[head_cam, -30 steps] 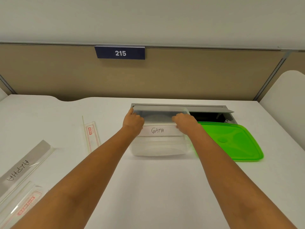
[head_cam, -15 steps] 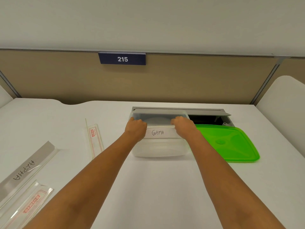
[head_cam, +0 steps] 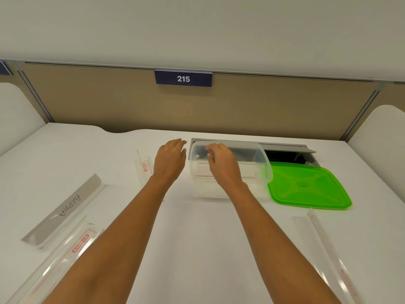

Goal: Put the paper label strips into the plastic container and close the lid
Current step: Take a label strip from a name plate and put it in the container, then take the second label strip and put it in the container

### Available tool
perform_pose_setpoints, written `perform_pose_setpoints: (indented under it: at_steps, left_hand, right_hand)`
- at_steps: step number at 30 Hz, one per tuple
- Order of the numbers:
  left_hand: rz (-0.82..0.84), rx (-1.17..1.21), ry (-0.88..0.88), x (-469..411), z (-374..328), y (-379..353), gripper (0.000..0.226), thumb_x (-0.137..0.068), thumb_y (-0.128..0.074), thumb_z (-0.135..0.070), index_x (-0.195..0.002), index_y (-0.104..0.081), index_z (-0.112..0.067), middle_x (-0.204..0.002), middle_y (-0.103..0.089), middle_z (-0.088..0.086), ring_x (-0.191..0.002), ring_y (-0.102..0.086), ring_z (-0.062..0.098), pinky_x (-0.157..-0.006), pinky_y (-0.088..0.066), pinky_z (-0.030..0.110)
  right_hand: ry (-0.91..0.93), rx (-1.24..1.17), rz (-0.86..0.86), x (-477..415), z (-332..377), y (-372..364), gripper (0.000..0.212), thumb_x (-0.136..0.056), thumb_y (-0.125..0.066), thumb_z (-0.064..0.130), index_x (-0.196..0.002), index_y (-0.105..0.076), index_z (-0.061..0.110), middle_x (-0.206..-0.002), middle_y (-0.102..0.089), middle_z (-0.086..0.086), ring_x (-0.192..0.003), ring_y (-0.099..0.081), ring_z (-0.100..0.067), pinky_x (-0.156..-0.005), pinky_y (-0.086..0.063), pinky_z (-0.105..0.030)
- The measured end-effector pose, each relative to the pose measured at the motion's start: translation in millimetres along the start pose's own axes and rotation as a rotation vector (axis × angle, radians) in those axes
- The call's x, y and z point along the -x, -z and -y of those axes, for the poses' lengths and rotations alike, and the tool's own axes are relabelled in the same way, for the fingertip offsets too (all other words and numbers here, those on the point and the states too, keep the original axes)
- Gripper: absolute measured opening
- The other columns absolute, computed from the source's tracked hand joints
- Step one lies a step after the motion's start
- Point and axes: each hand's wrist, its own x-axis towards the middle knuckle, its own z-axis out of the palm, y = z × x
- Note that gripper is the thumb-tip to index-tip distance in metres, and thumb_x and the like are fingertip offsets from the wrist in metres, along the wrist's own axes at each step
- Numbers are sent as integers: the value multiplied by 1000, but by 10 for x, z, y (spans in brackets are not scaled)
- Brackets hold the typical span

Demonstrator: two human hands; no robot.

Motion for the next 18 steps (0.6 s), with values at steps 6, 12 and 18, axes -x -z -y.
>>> perform_pose_setpoints:
  at_steps: [6, 12, 18]
  left_hand:
    - [-9, 205, 279, 164, 589, 157, 40, -100, -39, -26, -137, -48, -13, -143, -50, 6, -133, -45, 24, -111, -33, 36]
    - [60, 409, 503, 245, 1131, 163, 41, -100, -40, -26, -138, -46, -12, -144, -49, 10, -133, -46, 28, -109, -36, 39]
    - [100, 451, 544, 152, 1433, 75, 41, -101, -39, -26, -138, -46, -10, -143, -50, 13, -130, -48, 31, -108, -38, 40]
  right_hand:
    - [-57, -159, 68, 364, 413, -498, 28, -97, -51, 18, -122, -60, 15, -125, -61, -4, -119, -52, -19, -98, -43, -26]
    - [-78, -54, -42, 488, 570, -795, 30, -96, -53, 23, -124, -60, 17, -130, -59, -1, -127, -46, -17, -105, -40, -24]
    - [76, -10, -255, 623, 743, -931, 23, -86, -67, 11, -109, -69, 11, -109, -70, -6, -106, -63, -23, -91, -55, -32]
